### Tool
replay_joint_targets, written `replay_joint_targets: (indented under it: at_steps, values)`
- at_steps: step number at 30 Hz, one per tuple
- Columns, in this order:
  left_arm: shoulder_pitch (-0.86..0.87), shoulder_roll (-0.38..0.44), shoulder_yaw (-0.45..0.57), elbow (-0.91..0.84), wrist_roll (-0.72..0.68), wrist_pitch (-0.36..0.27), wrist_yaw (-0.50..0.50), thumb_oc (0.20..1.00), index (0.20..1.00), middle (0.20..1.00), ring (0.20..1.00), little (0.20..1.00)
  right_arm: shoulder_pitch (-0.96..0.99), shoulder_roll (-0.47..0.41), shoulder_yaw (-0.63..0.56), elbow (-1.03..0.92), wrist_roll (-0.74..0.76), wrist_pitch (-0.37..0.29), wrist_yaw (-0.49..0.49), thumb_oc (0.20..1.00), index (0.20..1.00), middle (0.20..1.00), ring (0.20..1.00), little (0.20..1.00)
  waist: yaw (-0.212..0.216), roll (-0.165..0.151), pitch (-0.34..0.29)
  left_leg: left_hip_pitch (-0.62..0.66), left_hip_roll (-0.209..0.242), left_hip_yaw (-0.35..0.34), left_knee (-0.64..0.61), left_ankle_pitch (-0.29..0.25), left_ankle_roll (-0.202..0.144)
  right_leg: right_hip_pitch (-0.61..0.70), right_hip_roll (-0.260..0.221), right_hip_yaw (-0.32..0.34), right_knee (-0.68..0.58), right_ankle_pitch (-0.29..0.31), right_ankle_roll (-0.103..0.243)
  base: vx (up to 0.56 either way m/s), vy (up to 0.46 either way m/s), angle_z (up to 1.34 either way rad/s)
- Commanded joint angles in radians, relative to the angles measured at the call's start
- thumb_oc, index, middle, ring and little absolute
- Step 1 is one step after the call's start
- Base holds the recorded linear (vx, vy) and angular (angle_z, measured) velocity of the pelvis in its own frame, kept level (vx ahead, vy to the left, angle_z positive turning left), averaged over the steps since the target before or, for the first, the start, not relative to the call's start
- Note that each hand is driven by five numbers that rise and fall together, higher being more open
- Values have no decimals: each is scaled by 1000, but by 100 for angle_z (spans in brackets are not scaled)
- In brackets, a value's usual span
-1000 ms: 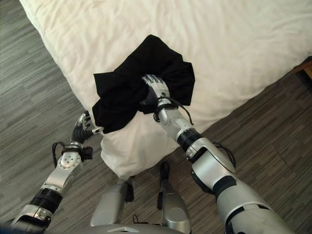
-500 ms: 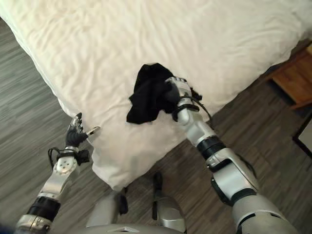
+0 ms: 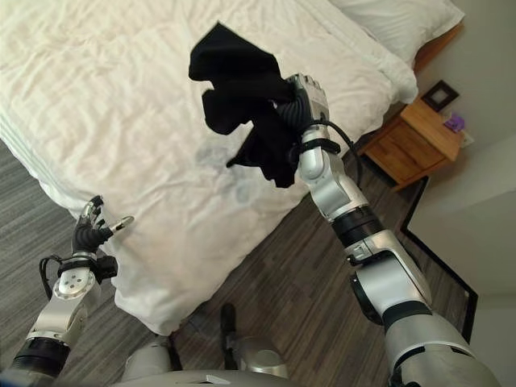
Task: Pick up bed clothes into laundry basket.
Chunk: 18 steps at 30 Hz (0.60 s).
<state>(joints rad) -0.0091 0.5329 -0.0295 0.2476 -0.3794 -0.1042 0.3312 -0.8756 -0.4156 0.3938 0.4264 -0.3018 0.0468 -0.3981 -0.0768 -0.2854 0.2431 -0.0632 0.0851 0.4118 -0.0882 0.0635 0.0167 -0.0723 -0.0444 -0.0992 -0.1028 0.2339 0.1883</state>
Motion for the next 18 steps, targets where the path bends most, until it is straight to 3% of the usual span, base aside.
replay_joint_targets:
  at_steps: [1,3,5,6,8,9,11,12,13,15,18]
  values:
    - [-116,17,-111,-138,1,-57,-83,1000,1000,1000,1000,1000,-77,-31,-53,-25,33,-21,-45,200,200,200,200,200,-44,31,-59,104,90,67,1,-58,-69,0,-134,-150,145,-94,-13,-215,134,-112]
    - [-117,14,-95,-169,-10,-57,-64,1000,1000,1000,1000,1000,-57,-29,-95,-41,34,-15,-65,200,200,200,200,200,-41,37,-91,126,128,137,3,-57,-69,72,-192,-253,281,-156,-18,-200,117,-79]
    - [-115,13,-84,-177,-16,-60,-57,1000,1000,1000,1000,1000,-47,-29,-102,-51,37,-14,-64,200,200,200,200,200,-37,37,-101,128,134,164,6,-49,-66,90,-207,-274,324,-169,-23,-182,103,-83]
    - [-127,13,-64,-188,-19,-59,-37,1000,1000,1000,1000,1000,-37,-22,-104,-54,41,-11,-58,200,200,200,200,200,-34,35,-127,125,145,218,11,-33,-59,132,-222,-317,366,-183,-24,-202,98,-59]
    - [-145,21,-34,-218,-19,-67,-19,1000,1000,1000,1000,1000,-28,-7,-104,-55,46,-10,-51,200,200,200,200,200,-8,34,-154,132,159,307,16,-11,-58,178,-249,-387,378,-176,-17,-211,69,-71]
    - [-144,22,-32,-219,-19,-67,-19,1000,1000,1000,1000,1000,-29,-6,-103,-55,47,-11,-51,200,200,200,200,200,-3,33,-153,136,159,313,15,-11,-59,178,-249,-382,377,-176,-17,-149,-2,-132]
    - [-158,31,3,-270,-35,-89,-12,1000,1000,1000,1000,1000,-29,2,-94,-48,63,-16,-34,200,200,200,200,200,30,40,-176,142,189,409,21,20,-71,225,-279,-476,348,-173,-25,-219,-67,-215]
    - [-140,44,63,-355,-66,-114,-20,1000,1000,1000,1000,1000,-50,1,-84,-63,78,-19,-2,200,200,200,200,200,68,47,-182,167,225,468,46,47,-97,247,-261,-494,287,-216,-49,-291,-262,-318]
    - [-149,48,89,-381,-84,-140,-12,1000,1000,1000,1000,1000,-56,-10,-80,-63,96,-27,14,200,200,200,200,200,79,47,-188,160,257,479,76,75,-122,265,-210,-453,207,-283,-79,-263,-354,-429]
    - [-183,61,117,-356,-87,-155,18,1000,1000,1000,1000,1000,-73,-28,-68,-72,102,-31,25,200,200,200,200,200,73,61,-185,150,312,499,116,115,-161,279,-156,-427,133,-312,-95,-160,-364,-349]
    - [-189,55,145,-326,-78,-162,32,1000,1000,1000,1000,1000,-66,-79,-68,-130,91,-33,42,200,200,200,200,200,38,99,-169,148,365,509,141,174,-213,306,-78,-376,61,-336,-124,-122,-261,-54]
